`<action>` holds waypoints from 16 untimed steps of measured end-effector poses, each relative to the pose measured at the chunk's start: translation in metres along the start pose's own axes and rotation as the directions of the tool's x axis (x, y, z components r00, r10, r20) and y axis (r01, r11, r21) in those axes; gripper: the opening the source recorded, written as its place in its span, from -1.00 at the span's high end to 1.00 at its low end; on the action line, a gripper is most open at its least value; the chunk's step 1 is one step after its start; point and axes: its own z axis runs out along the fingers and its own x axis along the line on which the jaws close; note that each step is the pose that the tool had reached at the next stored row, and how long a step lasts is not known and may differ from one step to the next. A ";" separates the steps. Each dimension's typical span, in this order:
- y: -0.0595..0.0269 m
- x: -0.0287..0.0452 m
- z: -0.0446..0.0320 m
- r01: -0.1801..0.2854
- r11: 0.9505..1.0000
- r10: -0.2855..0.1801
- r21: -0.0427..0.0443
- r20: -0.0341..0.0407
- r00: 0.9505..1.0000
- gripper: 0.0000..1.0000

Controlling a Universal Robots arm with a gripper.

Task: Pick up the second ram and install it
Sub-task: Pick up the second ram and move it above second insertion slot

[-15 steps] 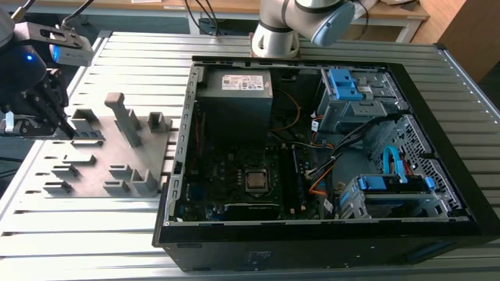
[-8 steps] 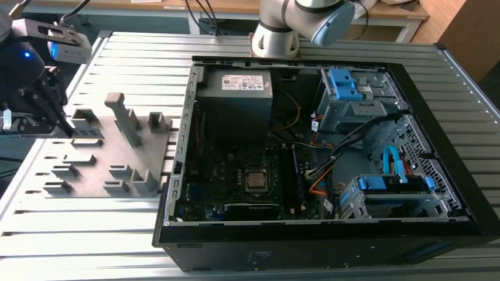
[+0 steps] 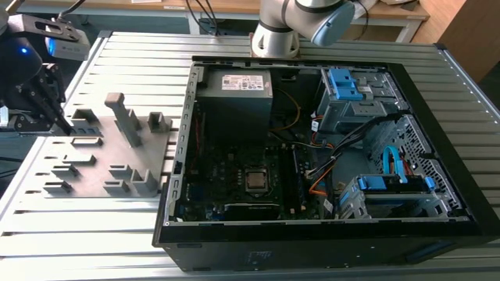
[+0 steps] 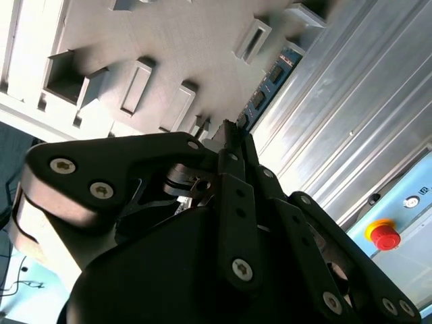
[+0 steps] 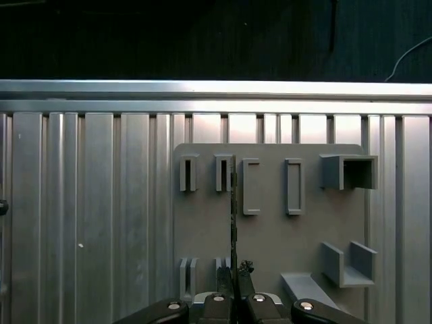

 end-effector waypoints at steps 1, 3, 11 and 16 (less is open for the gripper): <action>0.0000 0.0000 -0.0010 0.000 1.000 0.000 0.000 0.000 1.000 0.73; 0.0000 -0.0001 -0.0033 0.000 1.000 0.000 0.000 0.000 1.000 0.73; 0.0000 -0.0003 -0.0127 0.000 1.000 0.000 0.000 0.000 1.000 0.73; -0.0001 -0.0005 -0.0174 0.000 1.000 0.000 0.000 0.000 1.000 0.73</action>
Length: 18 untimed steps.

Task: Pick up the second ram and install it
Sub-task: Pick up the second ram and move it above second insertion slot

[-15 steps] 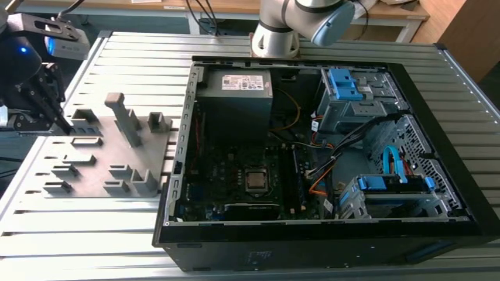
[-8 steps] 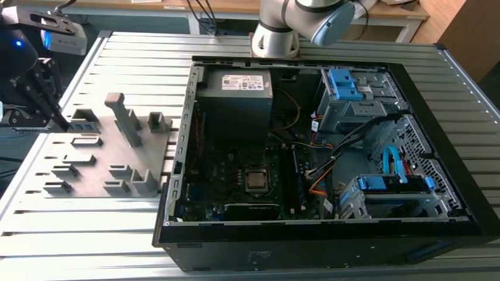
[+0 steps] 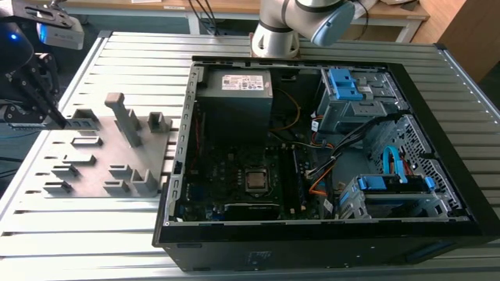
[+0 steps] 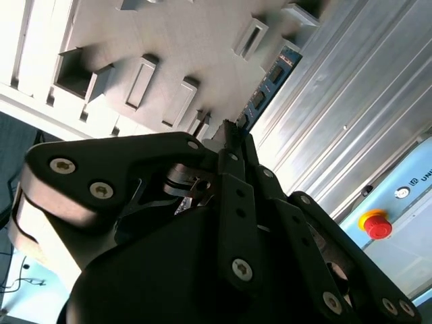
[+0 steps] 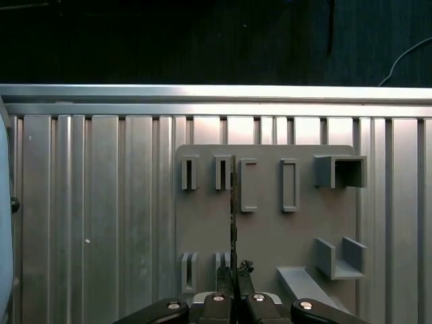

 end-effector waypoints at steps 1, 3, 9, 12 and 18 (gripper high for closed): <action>0.0000 0.0000 -0.0011 0.000 1.000 0.000 0.000 0.000 1.000 0.73; 0.0000 -0.0001 -0.0030 0.000 1.000 0.000 0.000 0.000 1.000 0.73; 0.0000 -0.0002 -0.0077 0.000 1.000 0.000 0.000 0.000 1.000 0.73; -0.0001 -0.0003 -0.0100 0.000 1.000 0.000 0.000 0.000 1.000 0.73; -0.0001 -0.0005 -0.0189 0.000 1.000 0.000 0.000 0.000 1.000 0.73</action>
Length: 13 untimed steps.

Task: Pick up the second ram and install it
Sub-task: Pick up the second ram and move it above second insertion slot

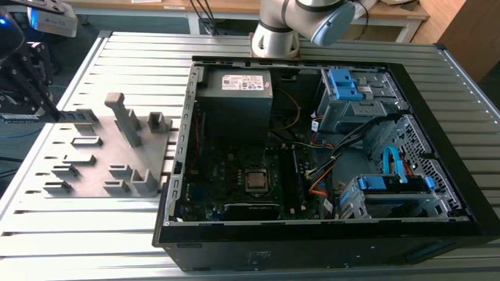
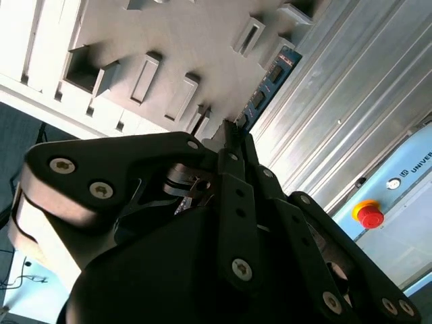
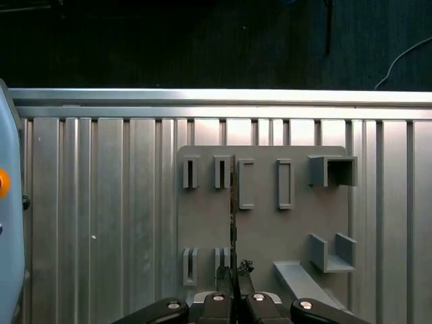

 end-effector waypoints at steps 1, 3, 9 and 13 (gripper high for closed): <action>0.0000 -0.0001 -0.0025 0.000 1.000 0.000 0.000 0.000 1.000 0.73; -0.0003 -0.0002 -0.0077 0.000 1.000 0.000 0.000 0.000 1.000 0.73; -0.0005 -0.0006 -0.0206 0.000 1.000 0.000 0.000 0.000 1.000 0.73; -0.0006 -0.0008 -0.0295 0.000 1.000 0.000 0.000 0.000 1.000 0.73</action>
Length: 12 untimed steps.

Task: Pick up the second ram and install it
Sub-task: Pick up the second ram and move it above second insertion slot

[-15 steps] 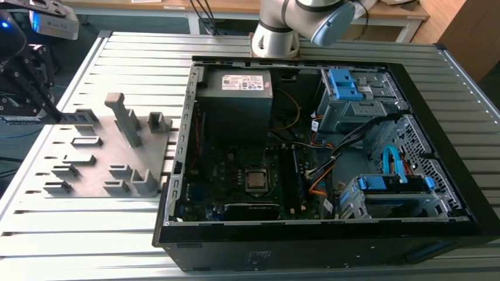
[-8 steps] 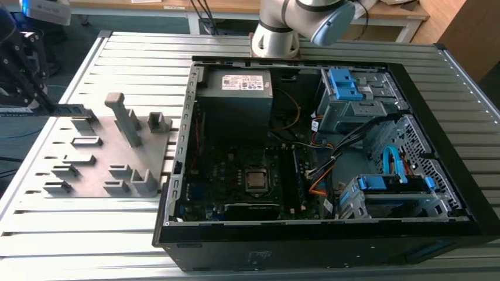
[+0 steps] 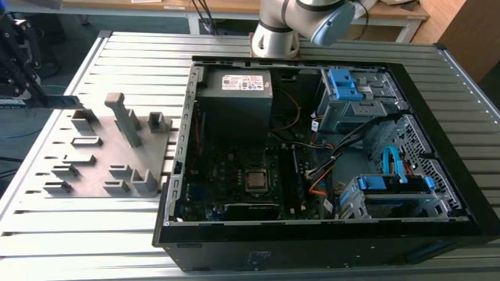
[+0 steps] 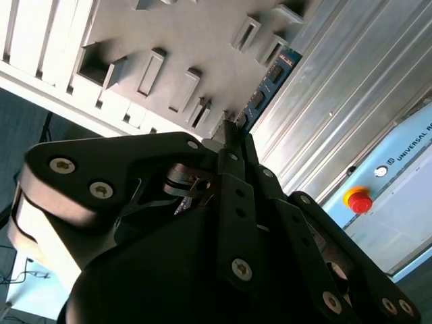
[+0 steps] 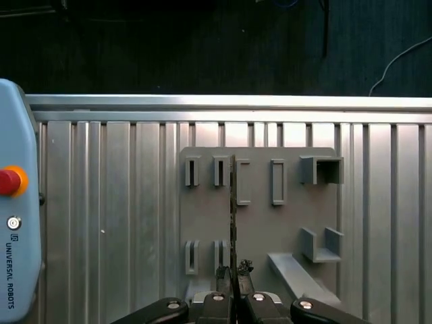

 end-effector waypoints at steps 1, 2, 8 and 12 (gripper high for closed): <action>0.0000 -0.0001 -0.0024 0.000 1.000 0.000 0.000 0.000 1.000 0.73; 0.0000 -0.0001 -0.0048 0.000 1.000 0.000 0.000 0.000 1.000 0.73; 0.0000 -0.0005 -0.0172 0.000 1.000 0.000 0.000 0.000 1.000 0.73; -0.0001 -0.0005 -0.0198 0.000 1.000 0.000 0.000 0.001 1.000 0.73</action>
